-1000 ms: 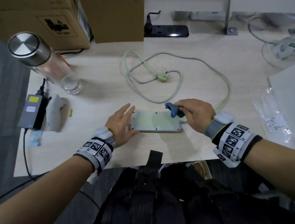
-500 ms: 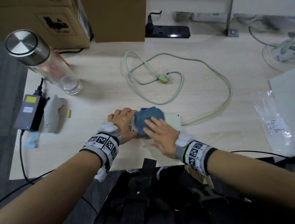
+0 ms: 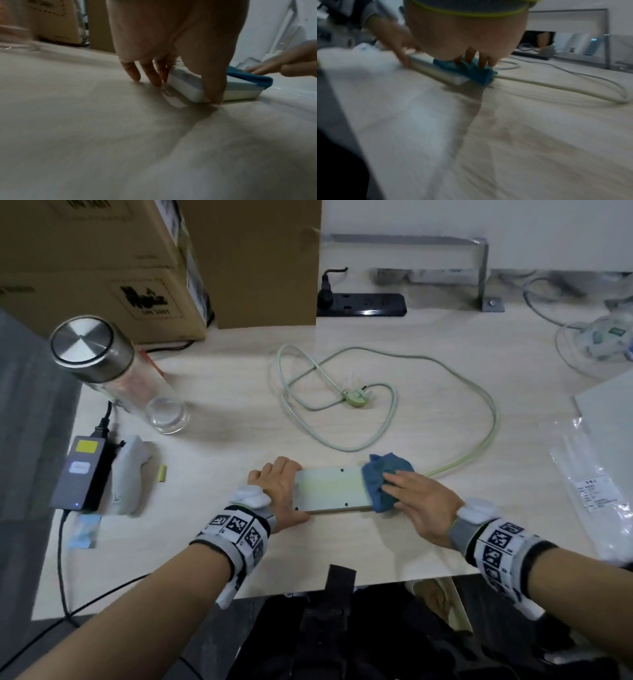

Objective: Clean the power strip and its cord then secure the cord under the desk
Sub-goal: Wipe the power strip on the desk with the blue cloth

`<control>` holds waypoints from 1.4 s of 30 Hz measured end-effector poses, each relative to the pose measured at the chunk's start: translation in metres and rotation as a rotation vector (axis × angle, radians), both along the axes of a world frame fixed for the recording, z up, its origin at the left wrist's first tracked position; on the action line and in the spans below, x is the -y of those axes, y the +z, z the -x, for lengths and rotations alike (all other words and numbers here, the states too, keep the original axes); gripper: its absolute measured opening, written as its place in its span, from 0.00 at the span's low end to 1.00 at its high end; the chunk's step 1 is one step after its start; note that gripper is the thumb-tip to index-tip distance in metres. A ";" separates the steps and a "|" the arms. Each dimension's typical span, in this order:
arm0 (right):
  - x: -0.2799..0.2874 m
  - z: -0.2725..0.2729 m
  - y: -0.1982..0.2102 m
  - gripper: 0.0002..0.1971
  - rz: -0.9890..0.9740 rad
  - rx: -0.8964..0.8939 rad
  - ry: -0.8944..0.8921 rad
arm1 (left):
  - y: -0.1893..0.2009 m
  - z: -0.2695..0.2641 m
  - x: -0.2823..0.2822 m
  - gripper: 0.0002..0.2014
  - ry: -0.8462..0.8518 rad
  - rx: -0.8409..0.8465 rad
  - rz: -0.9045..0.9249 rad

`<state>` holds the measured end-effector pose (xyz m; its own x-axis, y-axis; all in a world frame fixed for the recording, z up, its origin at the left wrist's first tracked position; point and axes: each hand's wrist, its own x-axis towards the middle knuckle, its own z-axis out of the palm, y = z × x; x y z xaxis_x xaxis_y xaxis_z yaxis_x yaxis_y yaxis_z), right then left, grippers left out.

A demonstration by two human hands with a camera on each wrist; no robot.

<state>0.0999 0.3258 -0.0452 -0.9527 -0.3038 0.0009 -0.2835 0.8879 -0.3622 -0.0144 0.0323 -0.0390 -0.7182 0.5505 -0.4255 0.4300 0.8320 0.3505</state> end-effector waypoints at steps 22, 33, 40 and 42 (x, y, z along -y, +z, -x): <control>0.062 0.046 0.081 0.12 0.409 0.178 -0.263 | 0.034 0.006 -0.022 0.13 0.326 0.186 -0.292; 0.120 0.057 0.016 0.27 0.100 0.170 0.207 | -0.010 0.004 -0.010 0.07 0.169 0.074 -0.003; 0.024 0.031 0.029 0.13 0.394 0.026 -0.416 | -0.003 0.002 -0.004 0.16 0.120 0.054 -0.066; 0.011 0.029 0.030 0.11 0.492 0.128 -0.687 | -0.004 0.001 0.002 0.19 0.084 -0.033 -0.107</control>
